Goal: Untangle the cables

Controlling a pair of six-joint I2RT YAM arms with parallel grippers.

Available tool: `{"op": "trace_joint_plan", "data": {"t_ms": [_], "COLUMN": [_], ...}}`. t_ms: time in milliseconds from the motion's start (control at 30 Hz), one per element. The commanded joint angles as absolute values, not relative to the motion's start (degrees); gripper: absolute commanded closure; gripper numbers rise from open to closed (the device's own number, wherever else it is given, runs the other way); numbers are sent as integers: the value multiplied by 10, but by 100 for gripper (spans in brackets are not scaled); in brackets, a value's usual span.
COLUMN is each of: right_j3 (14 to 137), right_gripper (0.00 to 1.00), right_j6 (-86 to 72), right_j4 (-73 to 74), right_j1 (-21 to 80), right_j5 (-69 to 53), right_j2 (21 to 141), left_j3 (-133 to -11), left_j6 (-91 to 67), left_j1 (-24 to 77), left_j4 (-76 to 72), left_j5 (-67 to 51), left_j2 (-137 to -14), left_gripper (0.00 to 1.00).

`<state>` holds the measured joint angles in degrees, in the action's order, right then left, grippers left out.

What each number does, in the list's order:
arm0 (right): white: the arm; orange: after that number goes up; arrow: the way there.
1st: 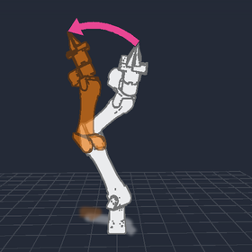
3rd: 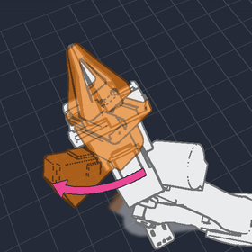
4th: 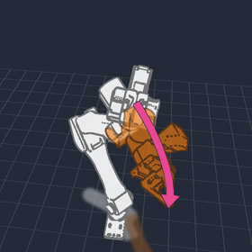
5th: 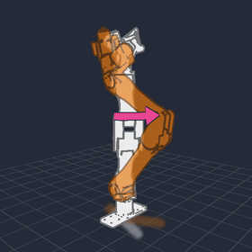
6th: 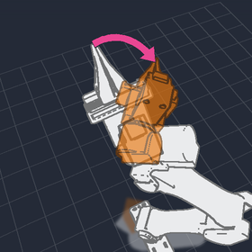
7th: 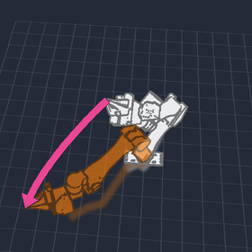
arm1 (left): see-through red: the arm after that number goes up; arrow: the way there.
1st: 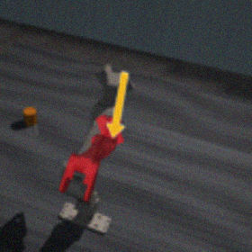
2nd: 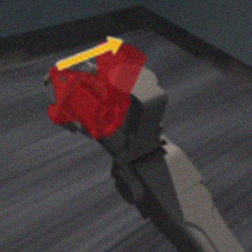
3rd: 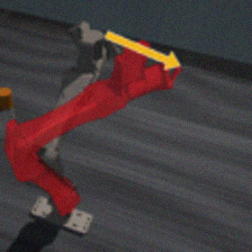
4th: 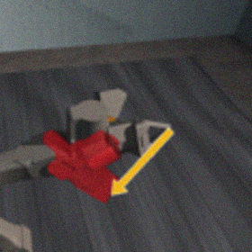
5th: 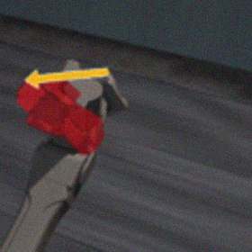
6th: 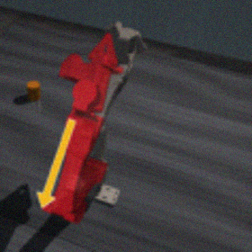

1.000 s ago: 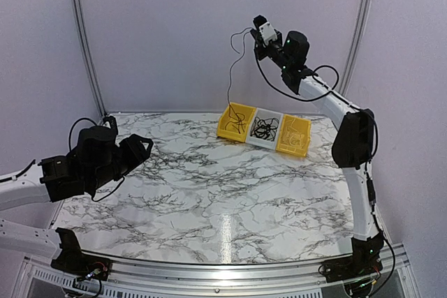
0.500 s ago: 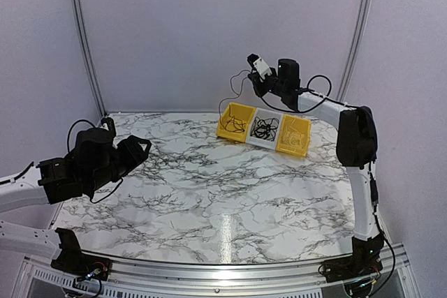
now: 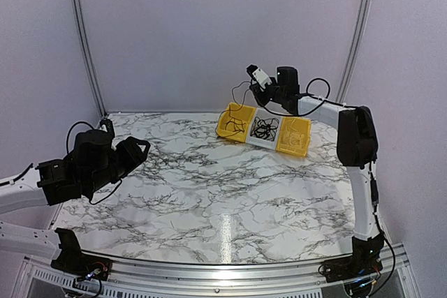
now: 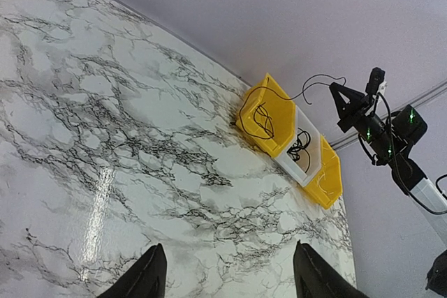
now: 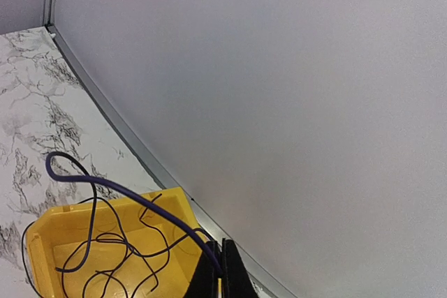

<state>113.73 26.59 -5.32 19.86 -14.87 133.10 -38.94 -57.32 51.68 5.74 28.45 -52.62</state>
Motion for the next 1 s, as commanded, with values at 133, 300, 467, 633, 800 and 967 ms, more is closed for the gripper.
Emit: {"op": "trace_joint_plan", "data": {"t_ms": [133,300,467,633,800,967], "right_j3": [1198,1235,1245,1244,1245,1240], "right_gripper": [100,100,100,100,100,100], "right_j6": [249,258,259,275,278,302], "right_j4": [-60,-27,-5,-16,-23,-11], "right_j1": [167,169,193,190,167,150], "right_j5": [-142,-218,-239,-190,-178,-177], "right_j2": [1282,1266,1258,1264,1265,1272], "left_j3": [-377,-378,-385,-402,-402,-397], "left_j6": [-587,-588,-579,-560,-560,-566], "left_j1": [516,516,516,516,516,516], "left_j4": [49,48,40,38,39,38], "left_j5": [286,287,285,281,281,281], "left_j2": [-517,-524,-539,-555,-552,-551], "left_gripper": [35,35,35,35,35,35]}}
